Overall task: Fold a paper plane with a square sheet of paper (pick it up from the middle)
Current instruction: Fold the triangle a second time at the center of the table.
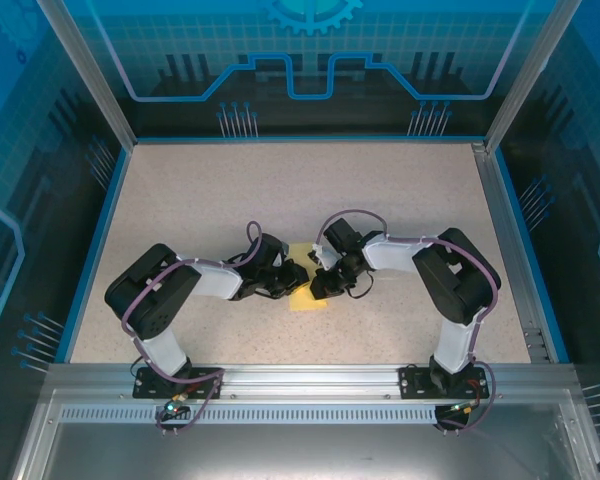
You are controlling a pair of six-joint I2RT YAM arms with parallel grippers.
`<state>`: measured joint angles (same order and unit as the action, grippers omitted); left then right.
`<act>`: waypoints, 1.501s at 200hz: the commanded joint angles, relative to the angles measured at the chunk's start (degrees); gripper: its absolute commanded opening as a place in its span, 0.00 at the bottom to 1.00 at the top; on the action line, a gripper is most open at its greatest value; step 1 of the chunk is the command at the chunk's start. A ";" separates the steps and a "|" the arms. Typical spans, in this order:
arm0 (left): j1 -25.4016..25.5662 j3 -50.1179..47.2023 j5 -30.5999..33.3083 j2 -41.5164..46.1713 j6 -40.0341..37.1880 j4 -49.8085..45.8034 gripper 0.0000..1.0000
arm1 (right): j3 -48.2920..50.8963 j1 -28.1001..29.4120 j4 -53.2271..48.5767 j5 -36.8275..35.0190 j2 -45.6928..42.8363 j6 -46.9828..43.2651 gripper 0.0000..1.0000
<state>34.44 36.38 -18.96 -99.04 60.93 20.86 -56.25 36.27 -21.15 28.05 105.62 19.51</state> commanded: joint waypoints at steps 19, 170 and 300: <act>-0.07 -1.14 2.44 -1.85 -1.82 -6.81 0.19 | 1.30 -1.46 -2.49 -0.26 0.09 0.30 0.11; 0.00 -1.13 2.51 -1.48 -2.11 -7.65 0.19 | 4.21 -2.92 -3.83 2.41 2.20 2.47 0.13; -0.05 -0.77 2.61 -0.89 -2.39 -8.56 0.19 | -2.36 -1.61 -4.34 6.47 -1.64 5.47 0.12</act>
<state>34.44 36.58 -18.96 -99.00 59.88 20.05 -56.07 33.82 -24.62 33.50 102.28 22.96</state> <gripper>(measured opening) 0.187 0.122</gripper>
